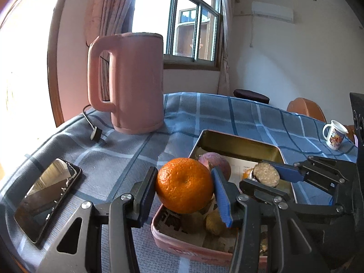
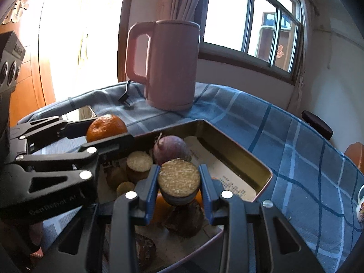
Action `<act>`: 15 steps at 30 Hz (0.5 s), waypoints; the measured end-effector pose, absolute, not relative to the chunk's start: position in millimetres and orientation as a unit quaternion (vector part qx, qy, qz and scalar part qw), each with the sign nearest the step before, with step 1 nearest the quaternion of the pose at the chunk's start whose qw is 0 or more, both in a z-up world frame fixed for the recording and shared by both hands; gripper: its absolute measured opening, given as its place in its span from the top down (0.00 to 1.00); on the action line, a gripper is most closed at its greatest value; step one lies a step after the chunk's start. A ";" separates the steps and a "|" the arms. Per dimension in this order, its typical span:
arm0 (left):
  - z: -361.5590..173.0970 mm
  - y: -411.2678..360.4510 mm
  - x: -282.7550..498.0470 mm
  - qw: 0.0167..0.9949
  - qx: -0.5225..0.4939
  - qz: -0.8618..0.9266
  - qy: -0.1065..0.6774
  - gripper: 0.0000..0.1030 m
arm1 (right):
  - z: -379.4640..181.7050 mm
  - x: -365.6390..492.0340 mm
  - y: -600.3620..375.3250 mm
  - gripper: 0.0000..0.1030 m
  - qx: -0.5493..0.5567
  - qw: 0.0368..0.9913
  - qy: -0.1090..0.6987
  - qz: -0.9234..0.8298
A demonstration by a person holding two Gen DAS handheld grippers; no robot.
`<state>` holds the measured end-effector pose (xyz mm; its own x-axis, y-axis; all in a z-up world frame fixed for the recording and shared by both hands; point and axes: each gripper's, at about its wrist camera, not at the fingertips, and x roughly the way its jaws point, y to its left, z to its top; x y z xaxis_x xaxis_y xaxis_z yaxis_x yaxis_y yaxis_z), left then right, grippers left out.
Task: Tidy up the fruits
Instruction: 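Lower the slice and orange into the tin and open both tools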
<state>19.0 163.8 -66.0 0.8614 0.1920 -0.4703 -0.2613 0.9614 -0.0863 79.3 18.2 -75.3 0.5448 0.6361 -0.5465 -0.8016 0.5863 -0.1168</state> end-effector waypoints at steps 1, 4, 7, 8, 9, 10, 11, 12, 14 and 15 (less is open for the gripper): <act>-66.3 164.3 19.1 0.962 -0.075 0.117 0.236 0.51 | -75.5 79.0 18.1 0.64 -0.181 0.860 0.231 0.417; -66.6 164.5 19.4 0.962 -0.073 0.117 0.236 0.51 | -75.5 78.7 17.9 0.64 -0.180 0.860 0.232 0.418; -67.2 163.8 19.5 0.962 -0.070 0.118 0.238 0.51 | -77.1 79.9 18.6 0.63 -0.179 0.856 0.241 0.420; -67.1 163.3 19.4 0.962 -0.070 0.115 0.237 0.50 | -77.3 80.0 18.4 0.62 -0.179 0.857 0.241 0.419; -66.8 162.5 19.5 0.962 -0.068 0.114 0.238 0.47 | -77.3 80.1 18.3 0.56 -0.179 0.856 0.242 0.419; -66.3 161.4 19.7 0.962 -0.066 0.116 0.238 0.41 | -77.4 80.5 18.7 0.46 -0.179 0.856 0.243 0.420; -65.4 161.0 18.8 0.962 -0.065 0.119 0.235 0.38 | -77.6 79.9 18.7 0.42 -0.180 0.855 0.244 0.421; -64.6 160.9 17.9 0.963 -0.066 0.119 0.233 0.35 | -77.5 78.8 18.5 0.38 -0.182 0.856 0.242 0.418; -61.5 159.1 15.5 0.965 -0.062 0.116 0.228 0.35 | -76.1 75.9 16.0 0.38 -0.180 0.858 0.236 0.420; -59.7 157.8 14.1 0.965 -0.059 0.118 0.226 0.35 | -76.2 75.2 14.9 0.38 -0.180 0.858 0.236 0.419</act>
<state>14.1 157.8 -59.7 0.8700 0.2009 -0.4502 -0.2542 0.9652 -0.0605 75.2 14.9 -76.2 0.5370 0.6351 -0.5552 -0.8045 0.5835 -0.1108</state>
